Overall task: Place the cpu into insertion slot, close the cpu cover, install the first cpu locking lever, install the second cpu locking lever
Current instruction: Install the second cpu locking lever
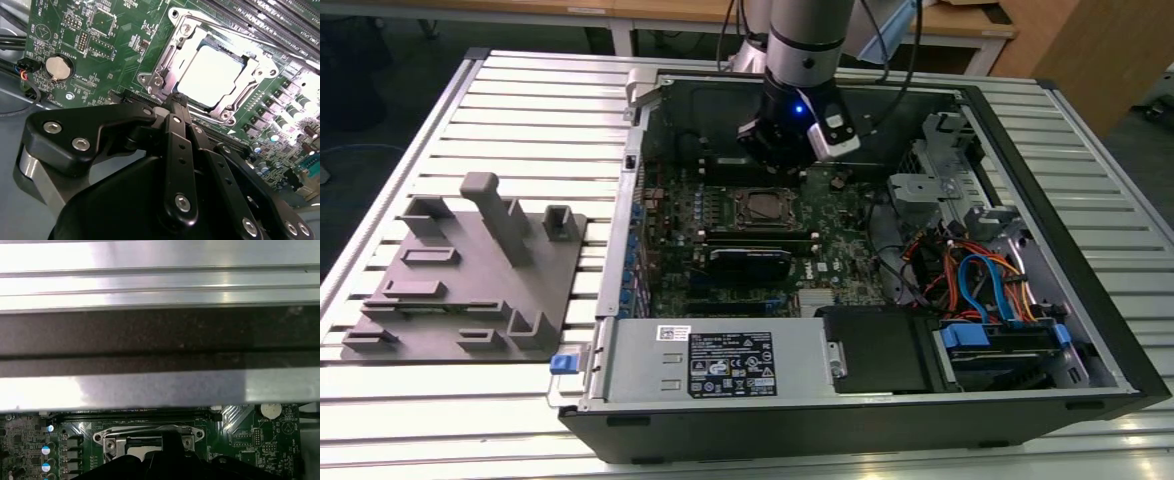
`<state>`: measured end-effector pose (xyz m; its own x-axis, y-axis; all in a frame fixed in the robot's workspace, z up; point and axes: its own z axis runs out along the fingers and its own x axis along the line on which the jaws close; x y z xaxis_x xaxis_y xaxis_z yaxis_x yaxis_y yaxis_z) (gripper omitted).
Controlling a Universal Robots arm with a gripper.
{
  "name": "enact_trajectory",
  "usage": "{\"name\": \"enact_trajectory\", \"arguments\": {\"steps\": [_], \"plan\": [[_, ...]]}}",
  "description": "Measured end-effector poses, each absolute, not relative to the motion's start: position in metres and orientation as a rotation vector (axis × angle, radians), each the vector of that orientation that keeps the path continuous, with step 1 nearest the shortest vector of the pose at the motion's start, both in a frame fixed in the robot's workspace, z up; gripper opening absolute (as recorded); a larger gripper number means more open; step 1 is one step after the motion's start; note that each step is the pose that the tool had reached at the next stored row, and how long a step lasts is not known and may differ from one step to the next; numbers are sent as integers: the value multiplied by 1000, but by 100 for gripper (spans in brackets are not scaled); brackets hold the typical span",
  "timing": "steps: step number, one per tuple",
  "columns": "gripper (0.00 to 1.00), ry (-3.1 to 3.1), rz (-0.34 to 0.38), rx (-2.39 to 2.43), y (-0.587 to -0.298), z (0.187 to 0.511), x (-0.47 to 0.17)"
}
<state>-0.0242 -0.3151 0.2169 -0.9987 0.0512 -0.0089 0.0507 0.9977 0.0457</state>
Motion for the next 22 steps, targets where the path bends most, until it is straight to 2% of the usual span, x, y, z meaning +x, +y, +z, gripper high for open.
{"name": "enact_trajectory", "arguments": {"steps": [22], "plan": [[11,3130,59,80,-318,220,-24]]}}
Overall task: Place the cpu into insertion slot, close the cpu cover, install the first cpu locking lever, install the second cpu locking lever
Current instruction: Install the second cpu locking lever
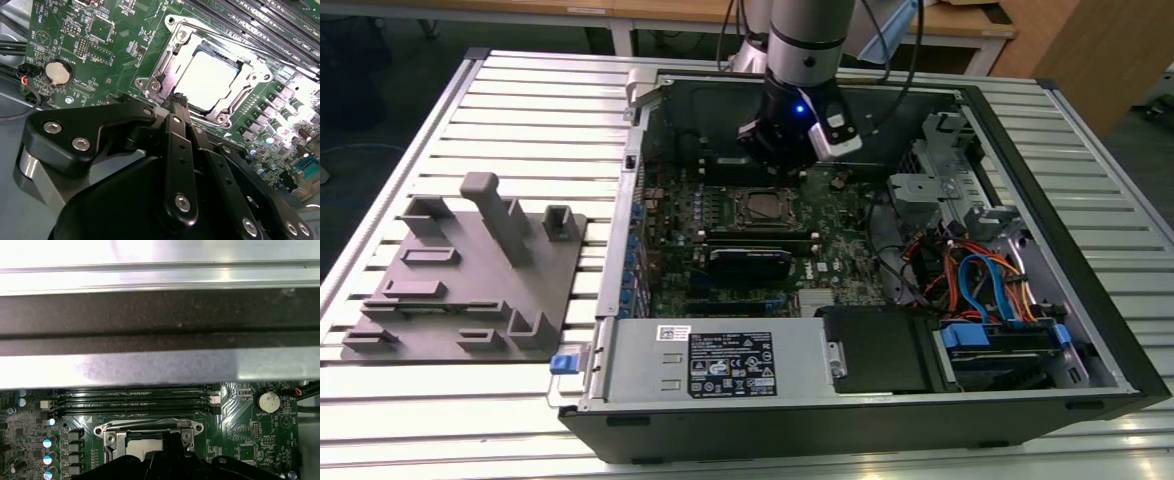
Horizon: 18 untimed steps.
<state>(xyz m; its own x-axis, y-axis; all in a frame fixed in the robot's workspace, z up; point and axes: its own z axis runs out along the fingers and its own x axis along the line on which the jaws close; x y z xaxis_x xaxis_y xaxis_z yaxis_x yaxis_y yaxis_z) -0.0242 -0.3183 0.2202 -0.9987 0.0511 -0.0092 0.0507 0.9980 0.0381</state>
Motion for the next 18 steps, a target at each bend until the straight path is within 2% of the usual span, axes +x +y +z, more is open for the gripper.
{"name": "enact_trajectory", "arguments": {"steps": [18], "plan": [[11,3130,51,80,-326,222,-24]]}}
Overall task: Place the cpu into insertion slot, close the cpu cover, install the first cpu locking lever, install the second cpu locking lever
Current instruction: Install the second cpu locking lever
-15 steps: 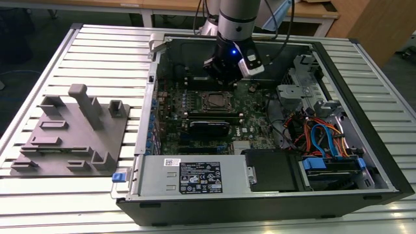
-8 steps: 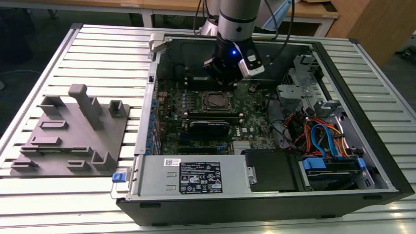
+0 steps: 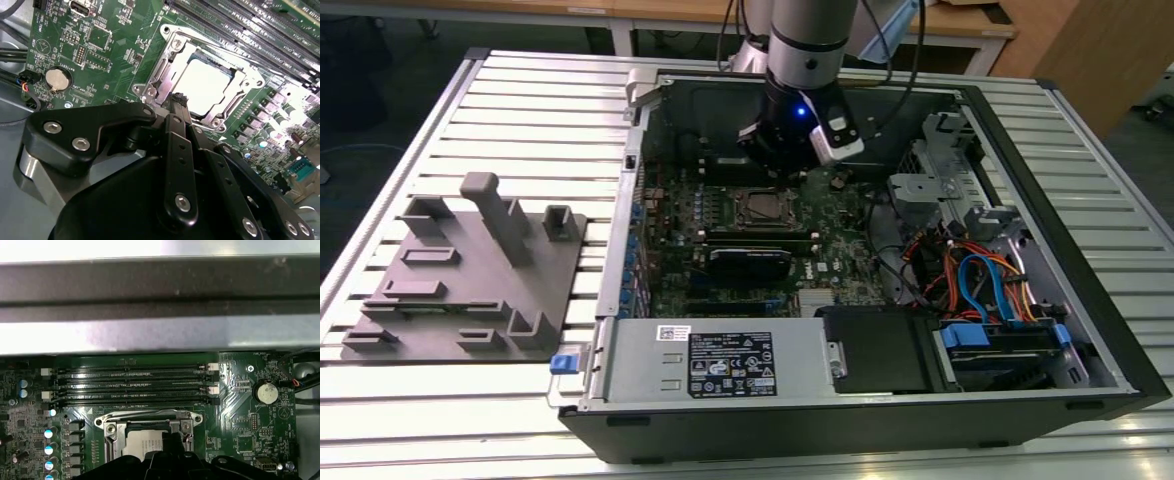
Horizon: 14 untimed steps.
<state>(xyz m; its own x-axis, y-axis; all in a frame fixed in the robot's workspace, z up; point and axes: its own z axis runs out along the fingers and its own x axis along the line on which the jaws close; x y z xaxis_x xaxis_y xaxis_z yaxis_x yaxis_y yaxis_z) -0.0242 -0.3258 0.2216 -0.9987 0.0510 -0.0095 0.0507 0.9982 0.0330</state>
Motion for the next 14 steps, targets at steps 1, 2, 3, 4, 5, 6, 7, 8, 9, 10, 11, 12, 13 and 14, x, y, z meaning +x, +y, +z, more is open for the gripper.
{"name": "enact_trajectory", "arguments": {"steps": [1,2,3,4,5,6,7,8,9,10,11,12,13,14], "plan": [[11,3130,51,80,-327,222,-24],[11,3130,51,80,-328,222,-24],[11,3130,51,80,-329,222,-24],[11,3130,51,80,-330,222,-24],[11,3130,51,80,-330,222,-24],[11,3130,51,80,-330,222,-24],[11,3130,51,80,-330,222,-24],[11,3130,50,80,-330,222,-24],[11,3130,51,80,-330,223,-24],[11,3130,51,80,-330,224,-24],[11,3130,51,80,-330,226,-24],[11,3130,51,79,-330,227,-24],[11,3130,51,79,-330,229,-24],[11,3130,51,80,-330,231,-24]]}}
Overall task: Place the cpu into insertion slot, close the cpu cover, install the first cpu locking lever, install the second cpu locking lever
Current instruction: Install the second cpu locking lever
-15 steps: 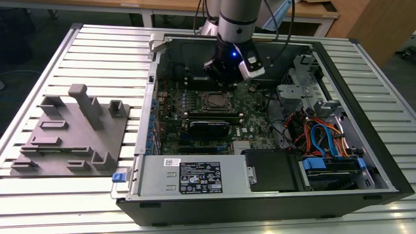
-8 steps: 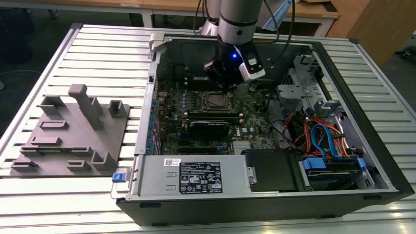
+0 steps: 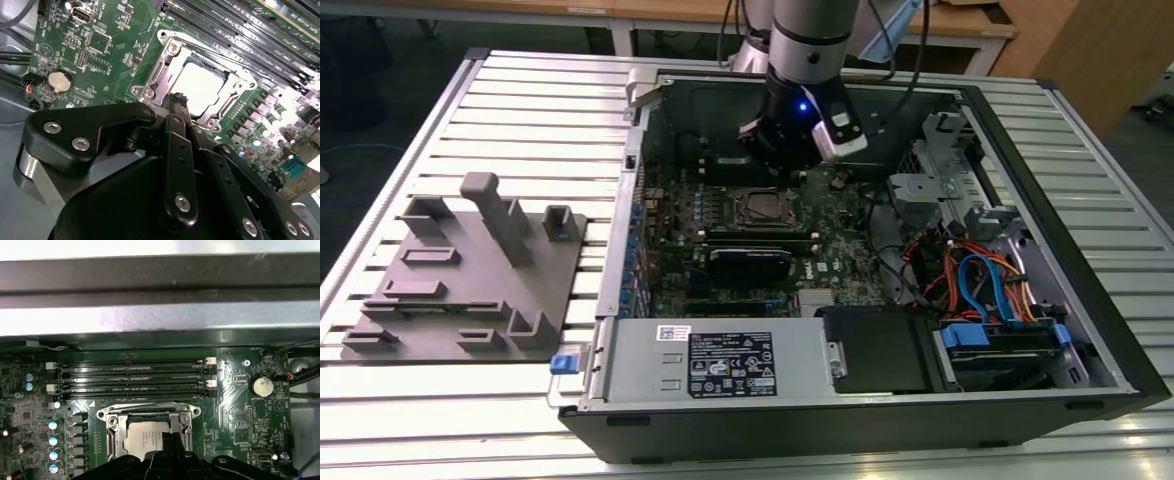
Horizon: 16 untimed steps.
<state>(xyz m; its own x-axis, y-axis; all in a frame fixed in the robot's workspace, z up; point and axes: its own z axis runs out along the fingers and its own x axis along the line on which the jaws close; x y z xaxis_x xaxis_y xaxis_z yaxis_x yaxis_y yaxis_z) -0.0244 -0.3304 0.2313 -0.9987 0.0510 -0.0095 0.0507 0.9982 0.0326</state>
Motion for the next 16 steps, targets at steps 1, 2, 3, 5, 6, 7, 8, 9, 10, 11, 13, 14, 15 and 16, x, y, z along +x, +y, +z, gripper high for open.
{"name": "enact_trajectory", "arguments": {"steps": [1,2,3,5,6,7,8,9,10,11,13,14,15,16], "plan": [[11,3130,51,80,-330,233,-24],[11,3130,51,80,-330,233,-24],[11,3130,51,80,-330,233,-24],[11,3130,51,80,-330,233,-24],[11,3130,51,80,-330,233,-24],[11,3130,51,80,-330,233,-24],[11,3130,51,80,-331,233,-24],[11,3130,51,80,-331,233,-24],[11,3130,51,80,-331,233,-24],[11,3130,51,80,-332,233,-24],[11,3130,51,80,-332,233,-24],[11,3130,51,80,-333,233,-24],[11,3130,51,80,-333,233,-24],[11,3130,51,80,-334,233,-24]]}}
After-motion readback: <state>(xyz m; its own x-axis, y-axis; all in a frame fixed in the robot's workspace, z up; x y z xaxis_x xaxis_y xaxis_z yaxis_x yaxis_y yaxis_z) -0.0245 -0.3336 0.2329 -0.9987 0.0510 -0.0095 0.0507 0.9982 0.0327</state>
